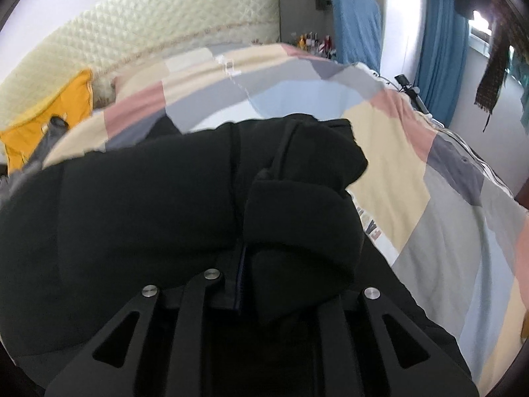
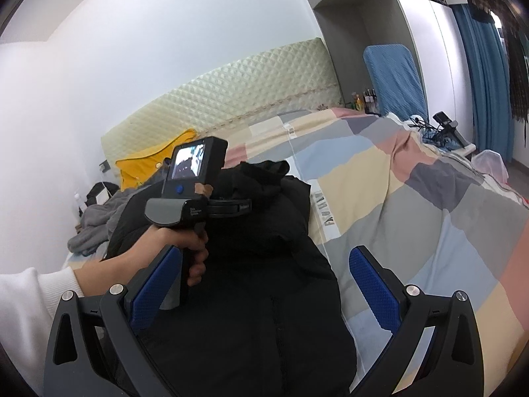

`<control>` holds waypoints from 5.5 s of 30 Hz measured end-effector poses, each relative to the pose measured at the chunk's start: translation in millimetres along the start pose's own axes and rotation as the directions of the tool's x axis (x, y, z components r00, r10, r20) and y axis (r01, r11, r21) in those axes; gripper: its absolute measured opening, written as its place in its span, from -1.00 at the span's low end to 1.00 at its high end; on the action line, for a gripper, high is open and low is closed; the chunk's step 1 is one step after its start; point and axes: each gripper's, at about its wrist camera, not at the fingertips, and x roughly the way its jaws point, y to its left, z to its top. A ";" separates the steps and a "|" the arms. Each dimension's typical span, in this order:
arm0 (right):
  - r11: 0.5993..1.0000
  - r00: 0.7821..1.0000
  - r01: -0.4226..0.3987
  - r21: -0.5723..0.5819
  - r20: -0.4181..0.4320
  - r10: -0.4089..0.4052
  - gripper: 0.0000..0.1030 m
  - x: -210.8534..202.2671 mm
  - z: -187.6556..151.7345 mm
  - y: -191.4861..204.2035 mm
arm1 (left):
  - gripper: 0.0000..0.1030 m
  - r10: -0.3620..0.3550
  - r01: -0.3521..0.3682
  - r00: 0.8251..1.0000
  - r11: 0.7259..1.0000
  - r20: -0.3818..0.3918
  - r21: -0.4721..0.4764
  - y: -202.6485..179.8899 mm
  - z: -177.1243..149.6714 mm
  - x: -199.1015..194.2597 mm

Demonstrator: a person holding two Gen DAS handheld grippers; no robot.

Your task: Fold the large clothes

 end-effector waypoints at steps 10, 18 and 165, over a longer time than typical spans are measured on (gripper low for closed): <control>1.000 1.000 0.020 -0.001 -0.012 -0.020 0.99 6.5 -1.2 -1.0 | -0.32 -0.072 0.071 0.997 0.995 -0.015 -0.064 6.0 1.7 -14.6; 0.999 0.999 0.038 -0.034 -0.006 -0.038 0.99 4.6 -2.7 7.8 | 0.55 -0.112 0.117 0.992 0.990 0.064 -0.080 16.1 -7.9 -76.4; 0.968 0.992 -0.128 -0.216 -0.047 0.121 0.27 -184.1 109.7 34.2 | 0.69 0.170 -0.037 0.966 0.836 0.194 -0.548 297.1 -228.7 -500.4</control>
